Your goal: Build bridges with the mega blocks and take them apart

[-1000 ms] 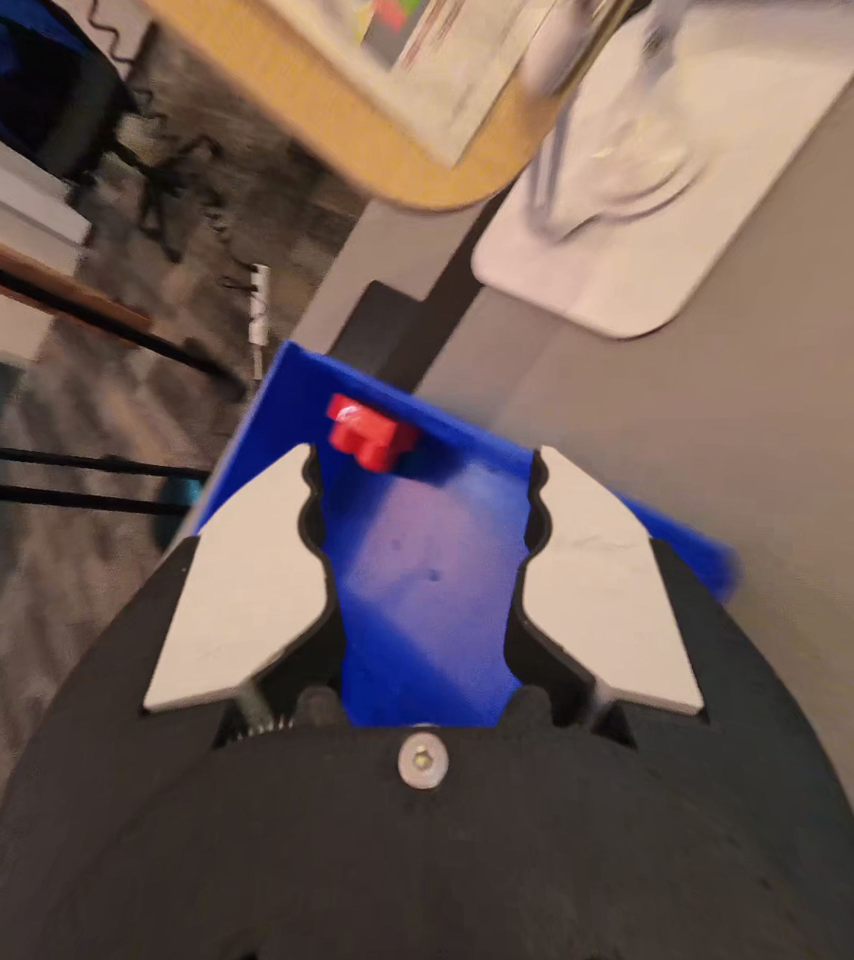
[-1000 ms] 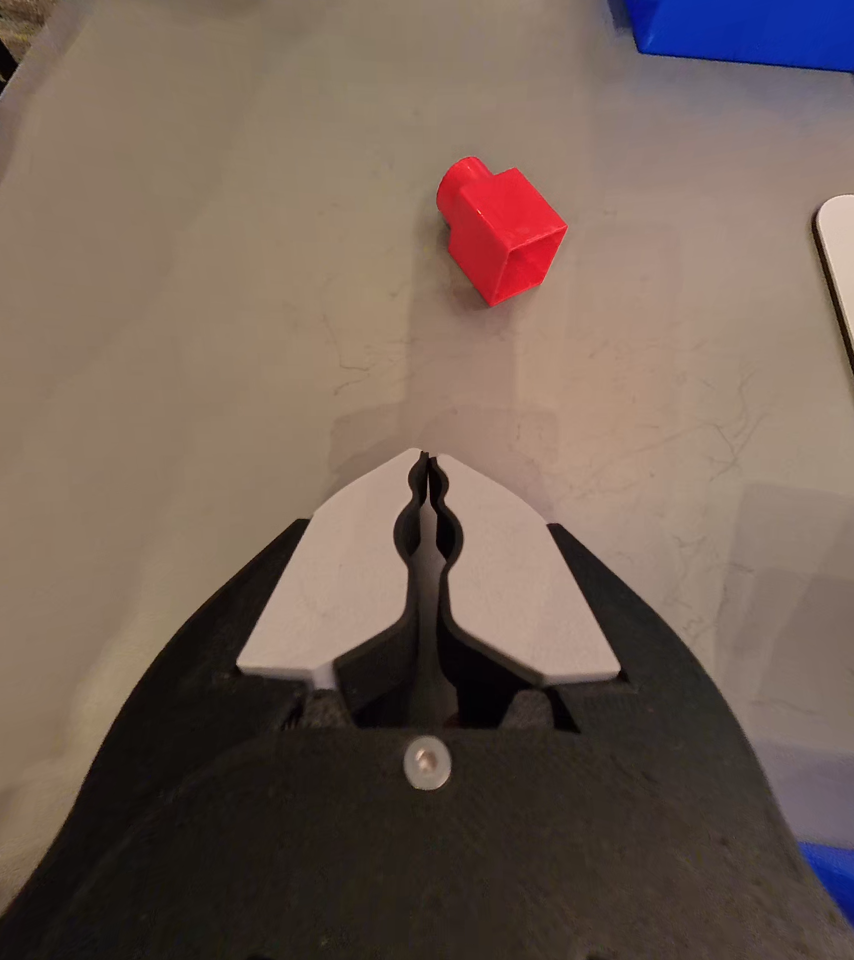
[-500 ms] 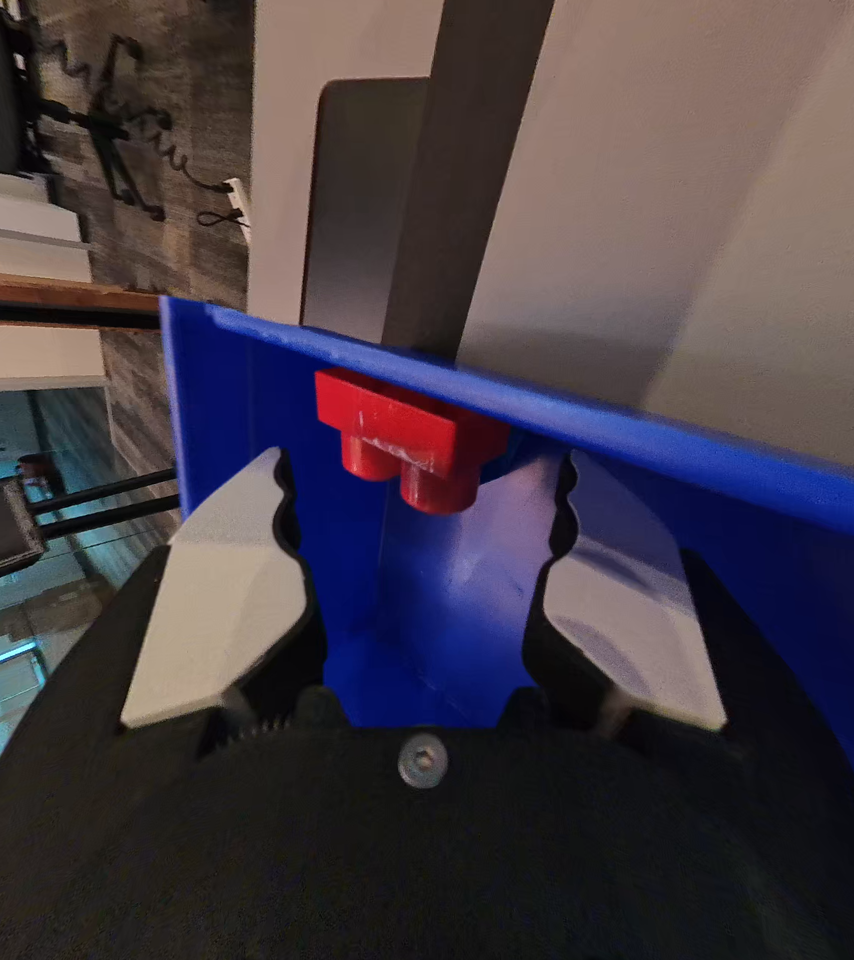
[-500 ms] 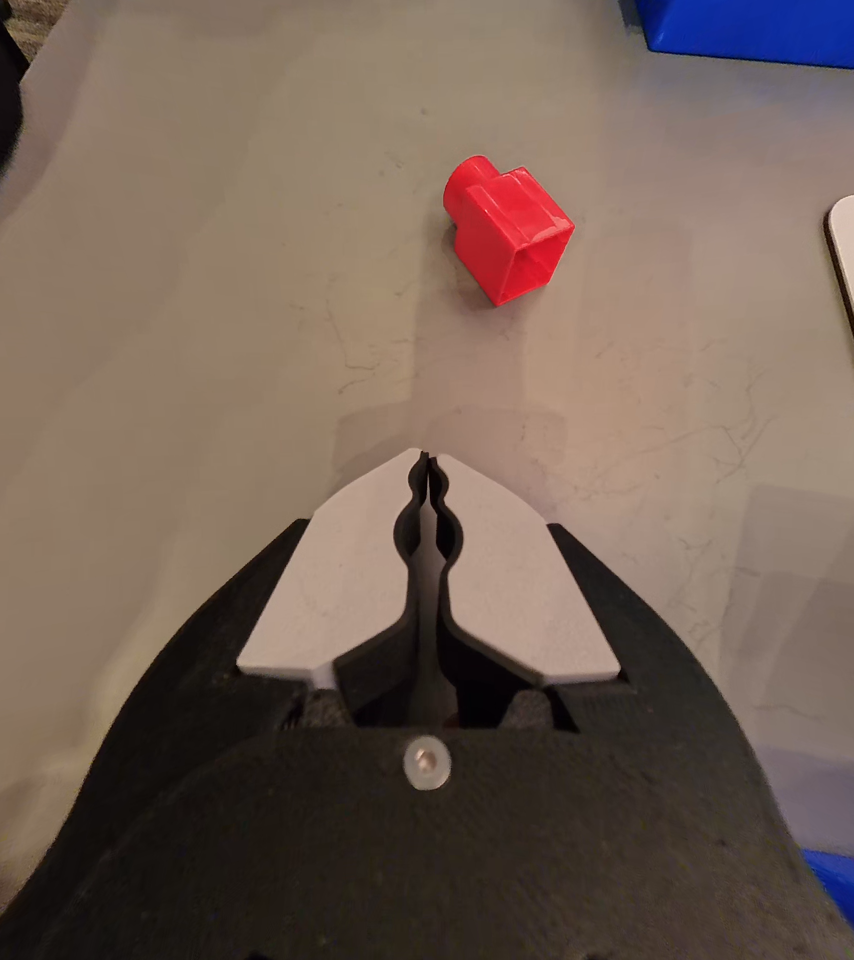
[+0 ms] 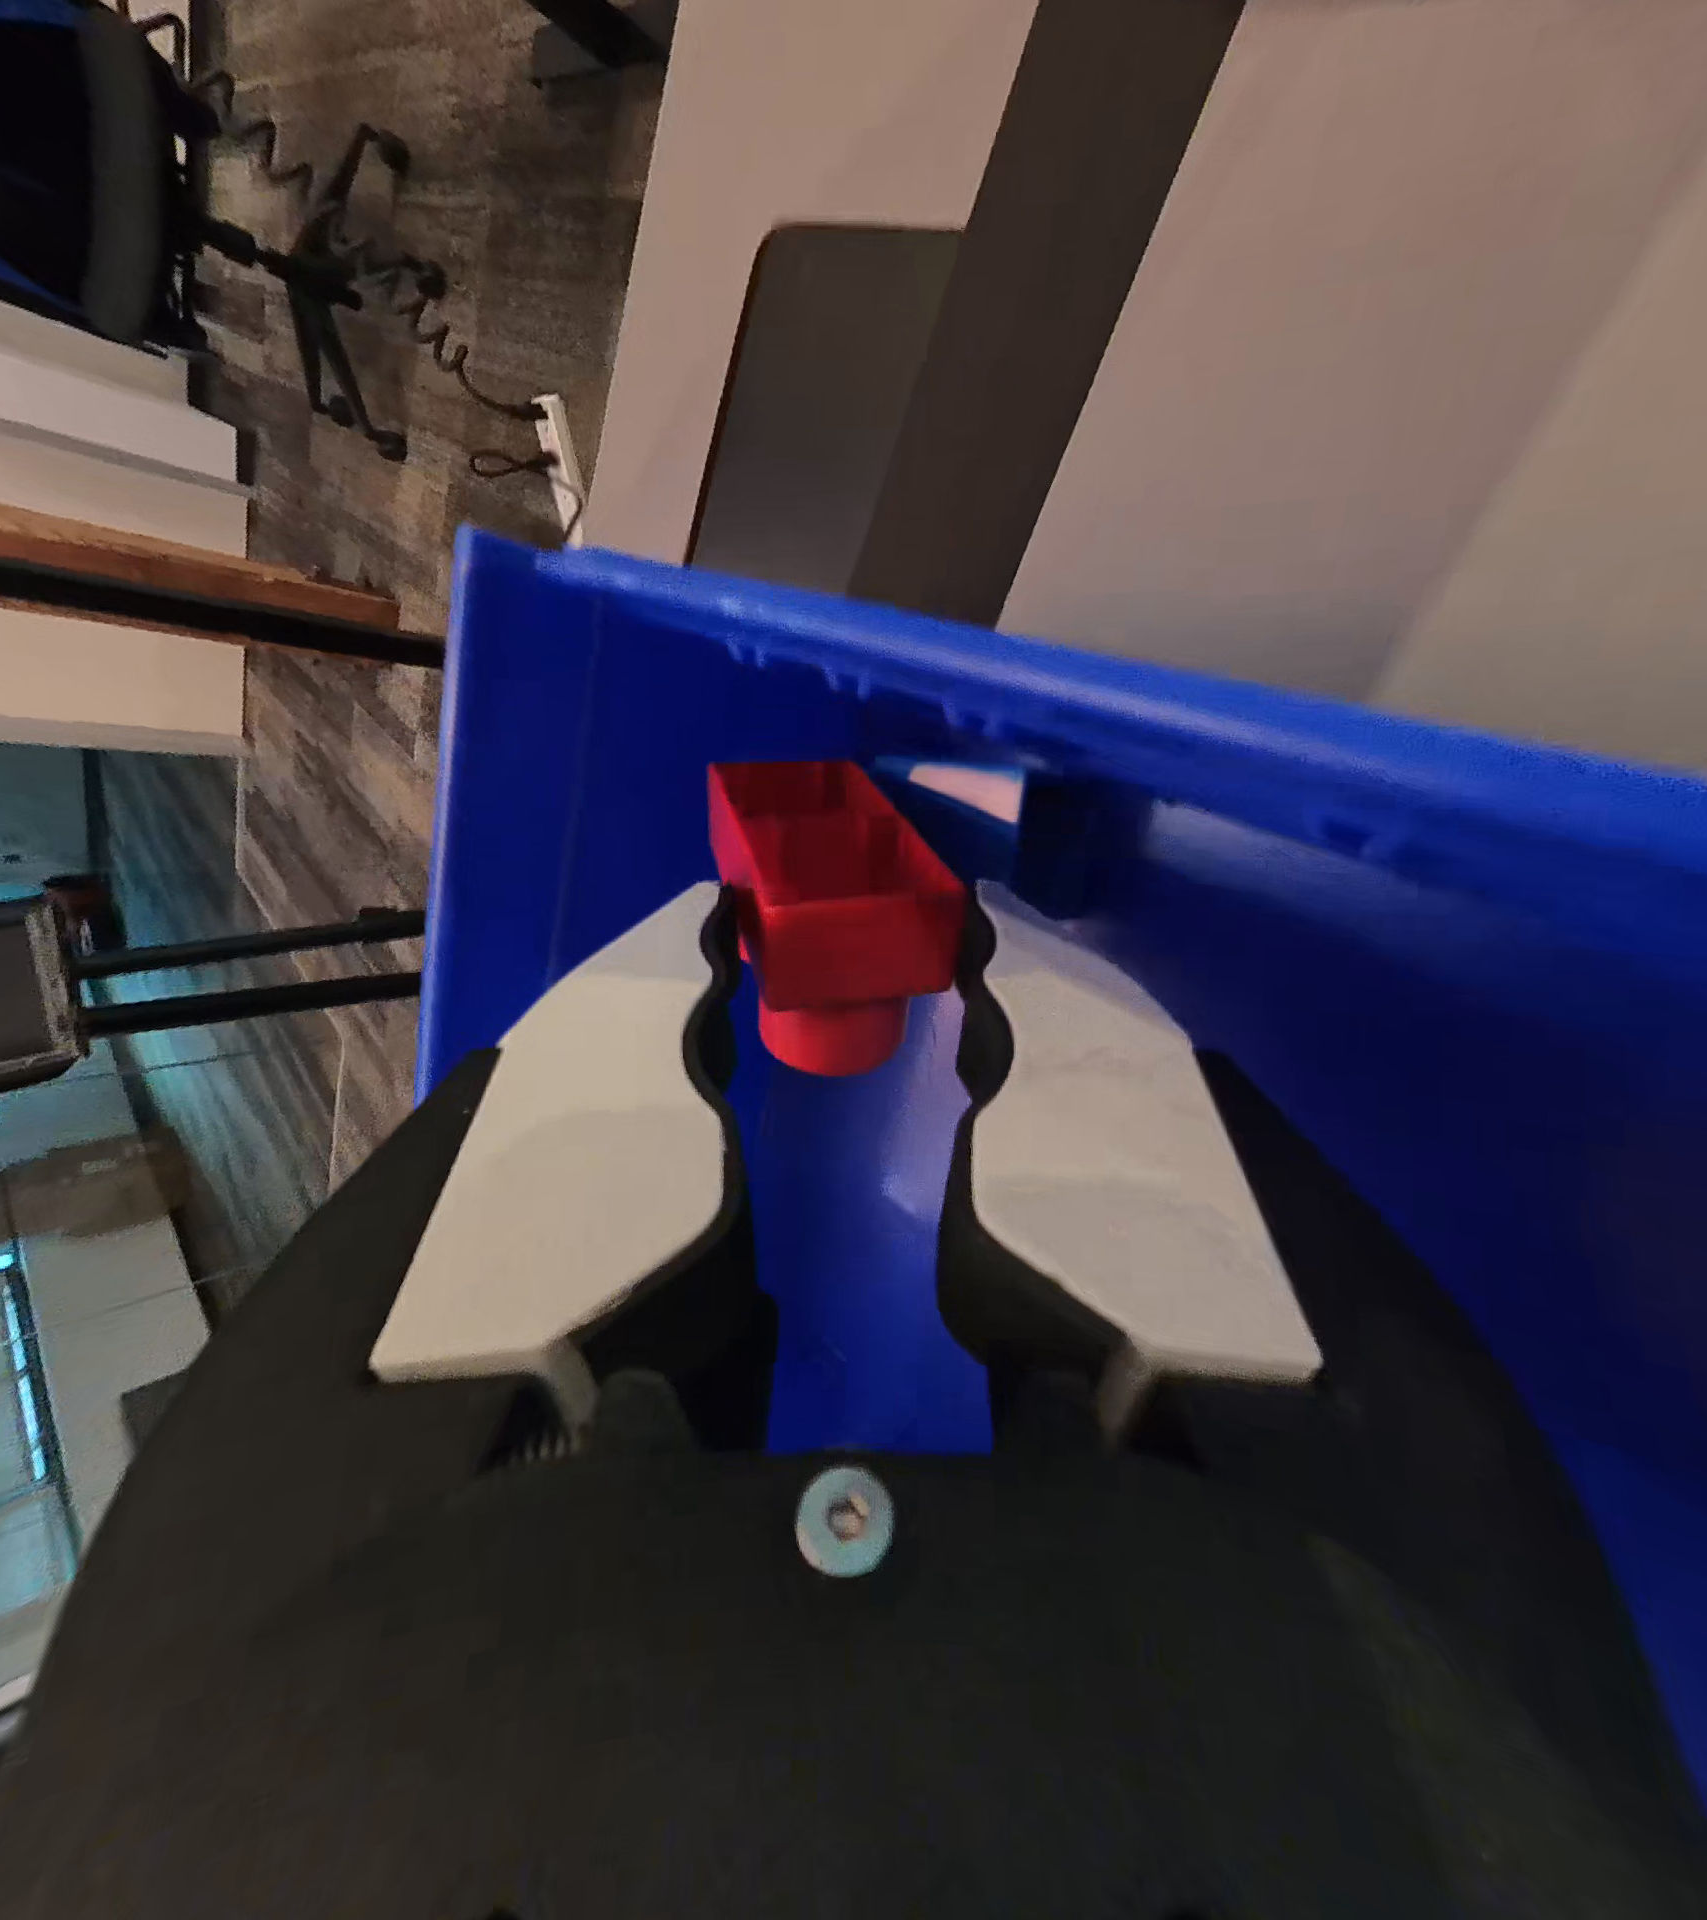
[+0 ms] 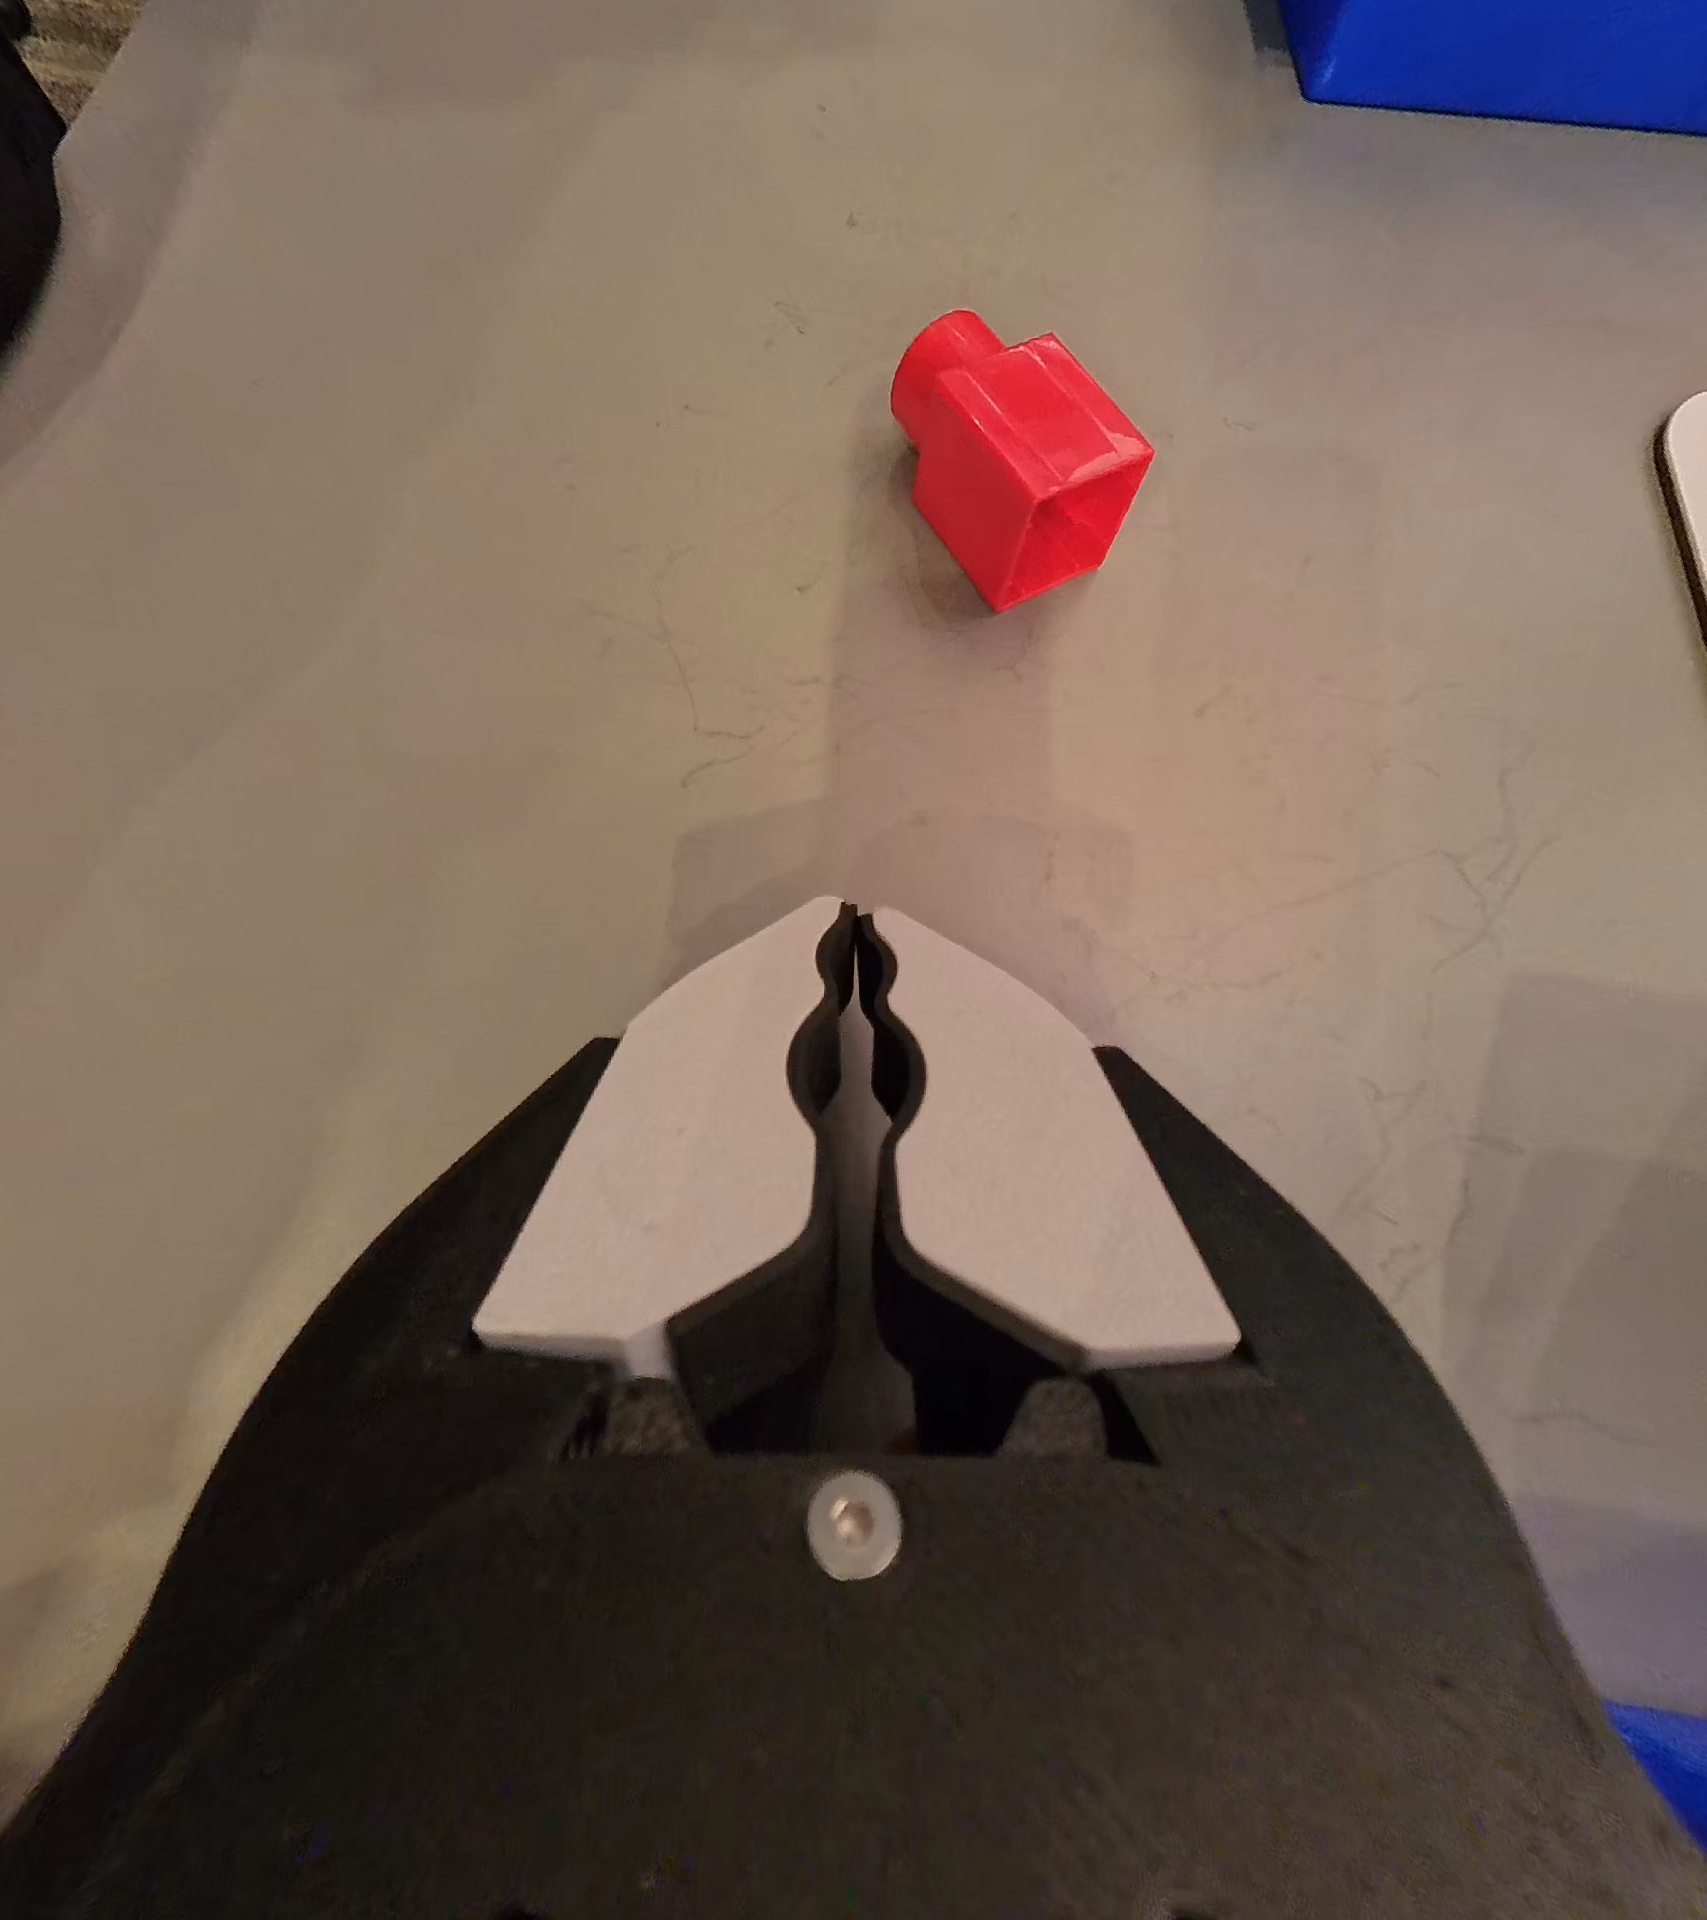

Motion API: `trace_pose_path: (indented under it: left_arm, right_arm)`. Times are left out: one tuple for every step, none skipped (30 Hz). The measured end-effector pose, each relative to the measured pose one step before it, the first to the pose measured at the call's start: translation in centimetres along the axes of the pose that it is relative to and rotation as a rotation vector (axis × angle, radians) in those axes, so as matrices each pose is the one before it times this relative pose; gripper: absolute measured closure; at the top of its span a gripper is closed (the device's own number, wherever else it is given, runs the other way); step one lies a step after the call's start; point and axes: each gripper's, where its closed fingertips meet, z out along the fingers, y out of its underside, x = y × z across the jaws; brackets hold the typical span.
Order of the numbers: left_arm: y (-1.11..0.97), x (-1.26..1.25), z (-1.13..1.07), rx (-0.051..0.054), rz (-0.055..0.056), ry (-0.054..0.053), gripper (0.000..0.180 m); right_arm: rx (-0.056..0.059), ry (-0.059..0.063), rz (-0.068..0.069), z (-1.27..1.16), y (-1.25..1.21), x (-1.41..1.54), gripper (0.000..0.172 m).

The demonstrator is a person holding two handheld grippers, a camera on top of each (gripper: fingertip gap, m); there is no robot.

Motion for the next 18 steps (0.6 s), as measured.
trace_pose_path:
  left_arm:
    - [0.406,0.059,-0.355,-0.0147,0.0049,-0.0067,0.141]
    - [0.128,0.126,-0.462,0.0062,-0.0061,-0.0017,0.141]
    - [0.12,0.069,-0.538,0.0064,-0.0156,0.0002,0.142]
    - [0.228,-0.155,-0.584,0.0008,-0.0193,-0.0096,0.142]
    - [0.104,-0.166,-0.663,0.0119,-0.0213,-0.0068,0.142]
    - [-0.052,-0.085,-0.755,0.0215,-0.0247,0.001,0.143]
    - [-0.112,-0.134,-0.803,0.0216,-0.0275,-0.0017,0.143]
    - [0.003,-0.175,-0.773,0.012,-0.0214,-0.0035,0.143]
    - [0.094,-0.179,-0.792,0.0061,-0.0157,-0.0042,0.143]
    - [-0.058,-0.072,-0.912,0.0153,-0.0203,0.0001,0.143]
    - [-0.317,-0.009,-1.152,0.0245,-0.0244,-0.0026,0.143]
    - [-0.555,0.166,-1.379,0.0267,-0.0256,0.0006,0.143]
    - [-0.96,0.537,-1.56,0.0395,-0.0238,0.0116,0.143]
    - [-1.288,1.022,-1.63,0.0466,-0.0214,0.0224,0.143]
    - [-1.39,1.48,-1.537,0.0418,-0.0135,0.0271,0.144]
    - [-1.3,1.696,-1.375,0.0246,0.0171,0.0126,0.143]
    - [-1.221,1.938,-1.154,0.0126,0.0262,0.0128,0.143]
    - [-1.357,2.37,-0.823,0.0185,0.0153,0.034,0.143]
  right_arm:
    - [-0.0001,-0.0001,0.0002,0.0,0.002,0.007,0.171]
    - [0.0003,0.0007,0.0002,-0.012,-0.005,0.009,0.171]
    - [0.0005,0.0005,-0.0005,-0.004,-0.001,0.001,0.171]
    - [0.0001,0.0001,-0.0002,0.001,-0.002,0.002,0.171]
    - [-0.0002,-0.0001,0.0002,-0.001,0.002,-0.002,0.171]
    - [-0.0003,0.0,0.0002,-0.002,0.005,0.009,0.171]
    - [-0.0006,0.0,-0.0002,0.01,0.009,0.001,0.171]
    - [-0.0006,0.0,-0.0003,0.003,0.001,0.002,0.171]
    - [-0.0007,-0.0002,-0.0001,0.009,0.011,-0.003,0.171]
    - [-0.0002,0.0001,-0.0004,-0.002,0.002,-0.005,0.171]
    - [0.0003,0.0001,-0.0004,-0.006,0.001,-0.005,0.171]
    - [0.0005,-0.0001,-0.0005,-0.005,0.0,-0.008,0.171]
    - [0.0008,0.0004,-0.0006,-0.009,-0.013,0.0,0.171]
    - [0.0005,0.0001,0.0002,-0.01,-0.008,0.001,0.171]
    - [-0.0002,-0.001,0.0008,0.0,0.003,0.002,0.171]
    - [0.0001,-0.0005,0.001,-0.005,0.005,0.007,0.171]
    - [0.0007,-0.0002,0.0009,-0.008,-0.01,0.002,0.171]
    - [0.0008,-0.0004,0.0012,-0.007,-0.01,0.007,0.171]
